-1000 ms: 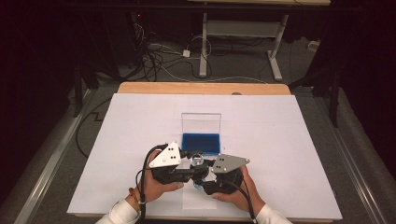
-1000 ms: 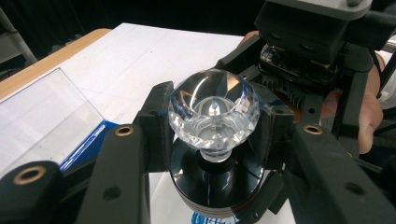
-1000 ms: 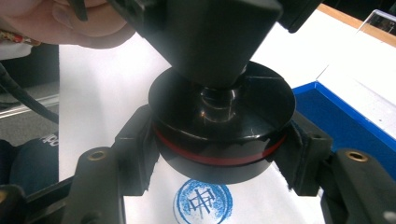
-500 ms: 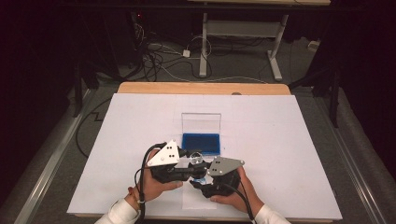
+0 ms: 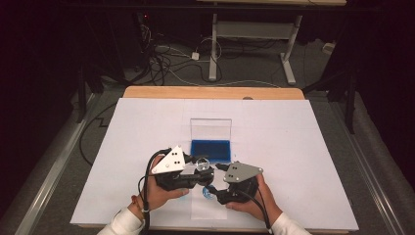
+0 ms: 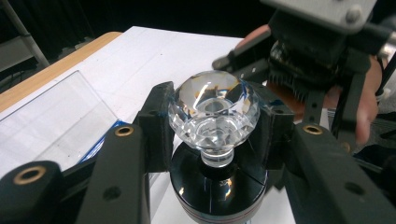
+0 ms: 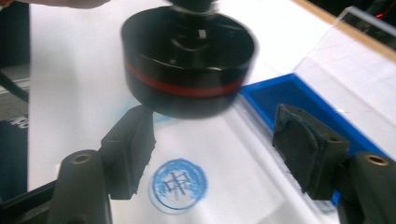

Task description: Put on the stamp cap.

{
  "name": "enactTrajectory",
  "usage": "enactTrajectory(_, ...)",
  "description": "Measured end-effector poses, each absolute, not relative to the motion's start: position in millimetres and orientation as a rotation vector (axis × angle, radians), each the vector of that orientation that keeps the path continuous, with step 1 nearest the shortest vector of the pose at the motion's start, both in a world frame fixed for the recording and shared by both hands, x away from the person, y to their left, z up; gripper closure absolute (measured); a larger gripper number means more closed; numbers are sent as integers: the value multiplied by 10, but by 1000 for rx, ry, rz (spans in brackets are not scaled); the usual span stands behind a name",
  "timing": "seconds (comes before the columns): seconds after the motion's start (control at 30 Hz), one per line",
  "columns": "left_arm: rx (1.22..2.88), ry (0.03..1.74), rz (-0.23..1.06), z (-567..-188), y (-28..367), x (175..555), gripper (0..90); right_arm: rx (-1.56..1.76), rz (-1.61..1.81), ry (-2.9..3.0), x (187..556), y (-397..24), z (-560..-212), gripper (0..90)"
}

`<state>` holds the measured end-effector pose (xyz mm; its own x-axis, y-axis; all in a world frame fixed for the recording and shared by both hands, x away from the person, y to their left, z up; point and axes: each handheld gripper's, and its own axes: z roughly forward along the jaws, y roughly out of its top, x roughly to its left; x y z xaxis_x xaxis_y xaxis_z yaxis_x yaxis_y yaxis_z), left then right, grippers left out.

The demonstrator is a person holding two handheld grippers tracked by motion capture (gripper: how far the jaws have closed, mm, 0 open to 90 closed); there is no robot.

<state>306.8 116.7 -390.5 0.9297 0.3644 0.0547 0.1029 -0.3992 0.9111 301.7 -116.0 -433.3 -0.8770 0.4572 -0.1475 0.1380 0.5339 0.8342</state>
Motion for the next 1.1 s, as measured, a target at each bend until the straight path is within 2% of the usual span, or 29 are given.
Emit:
enactTrajectory(0.07,1976,341,300,-3903,1183,3072,545,504,1276,2408,3015,-1204,-4306,272)
enactTrajectory(0.53,2002,359,348,-3909,1276,3058,545,542,1218,2304,2979,-1588,-4168,272)
enactTrajectory(1.1,2018,376,388,-3891,1352,3056,545,565,1164,2249,2891,-1862,-4128,276)
